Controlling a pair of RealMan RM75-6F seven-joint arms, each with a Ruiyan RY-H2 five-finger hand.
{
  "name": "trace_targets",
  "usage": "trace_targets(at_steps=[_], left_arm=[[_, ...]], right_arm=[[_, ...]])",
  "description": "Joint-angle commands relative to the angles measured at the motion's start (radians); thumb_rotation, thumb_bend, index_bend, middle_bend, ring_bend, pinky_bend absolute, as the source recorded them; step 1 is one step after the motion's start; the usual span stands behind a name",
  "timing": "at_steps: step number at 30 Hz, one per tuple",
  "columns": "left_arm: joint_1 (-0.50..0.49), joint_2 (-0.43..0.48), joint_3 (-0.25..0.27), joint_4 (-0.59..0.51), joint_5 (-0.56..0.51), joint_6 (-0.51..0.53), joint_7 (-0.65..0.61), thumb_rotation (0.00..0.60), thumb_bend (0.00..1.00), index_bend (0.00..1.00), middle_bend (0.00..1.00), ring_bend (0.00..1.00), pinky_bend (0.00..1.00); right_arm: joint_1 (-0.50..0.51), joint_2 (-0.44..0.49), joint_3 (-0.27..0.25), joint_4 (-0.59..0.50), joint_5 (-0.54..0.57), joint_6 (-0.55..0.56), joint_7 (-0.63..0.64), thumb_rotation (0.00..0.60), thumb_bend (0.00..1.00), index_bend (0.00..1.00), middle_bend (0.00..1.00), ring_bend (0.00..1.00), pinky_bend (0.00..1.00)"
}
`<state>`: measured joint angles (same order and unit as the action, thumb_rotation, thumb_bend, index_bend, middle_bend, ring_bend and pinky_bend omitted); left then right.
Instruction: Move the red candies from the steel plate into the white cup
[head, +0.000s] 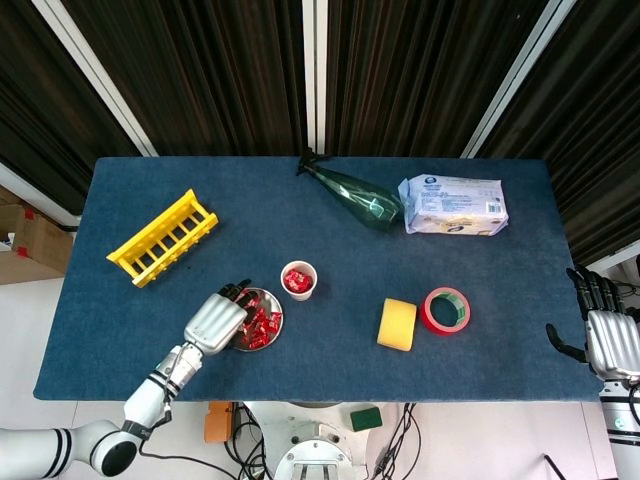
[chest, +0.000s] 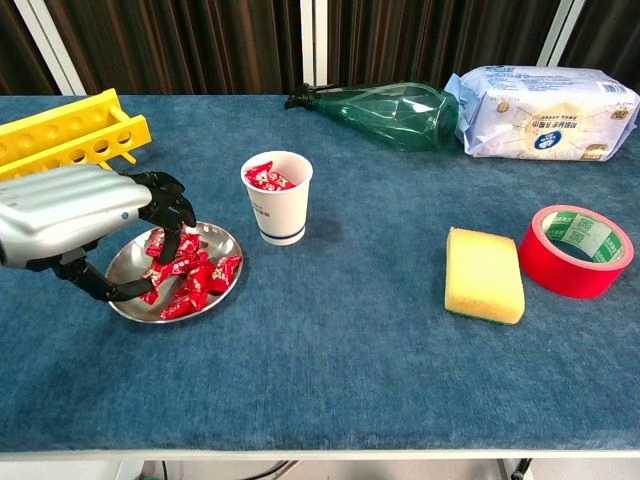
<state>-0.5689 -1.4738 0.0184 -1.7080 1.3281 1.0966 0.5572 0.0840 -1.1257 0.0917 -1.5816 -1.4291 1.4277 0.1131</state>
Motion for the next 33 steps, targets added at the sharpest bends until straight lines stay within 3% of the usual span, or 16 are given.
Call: trace_targets(at_steps=[1,9,15,25,33], left_arm=[[0.004,0.020,-0.014,-0.021,0.008,0.019,-0.002,0.600,0.33,0.58,0.24,0.08,0.23],[-0.025,0.085,-0.089,-0.106,-0.005,0.036,0.028,0.600,0.33,0.58,0.24,0.08,0.23],[-0.098,0.076,-0.174,-0.138,-0.079,-0.008,0.094,0.600,0.33,0.58,0.24,0.08,0.23],[-0.246,-0.040,-0.281,-0.038,-0.253,-0.091,0.154,0.600,0.33,0.59,0.24,0.08,0.23],[-0.329,-0.118,-0.295,0.046,-0.336,-0.108,0.193,0.600,0.33,0.59,0.24,0.08,0.23]], right_arm=[[-0.001,0.000,0.000,0.000,-0.001,0.001,0.001,0.600,0.33,0.00,0.00,0.00,0.00],[-0.002,0.001,0.000,-0.001,-0.003,0.004,0.003,0.600,0.33,0.00,0.00,0.00,0.00],[-0.002,0.000,-0.001,-0.001,-0.004,0.005,0.001,0.600,0.33,0.00,0.00,0.00,0.00],[-0.002,0.004,0.001,0.003,-0.003,0.005,0.013,0.600,0.33,0.00,0.00,0.00,0.00],[0.000,0.006,0.002,0.006,0.000,-0.002,0.019,0.600,0.33,0.00,0.00,0.00,0.00]])
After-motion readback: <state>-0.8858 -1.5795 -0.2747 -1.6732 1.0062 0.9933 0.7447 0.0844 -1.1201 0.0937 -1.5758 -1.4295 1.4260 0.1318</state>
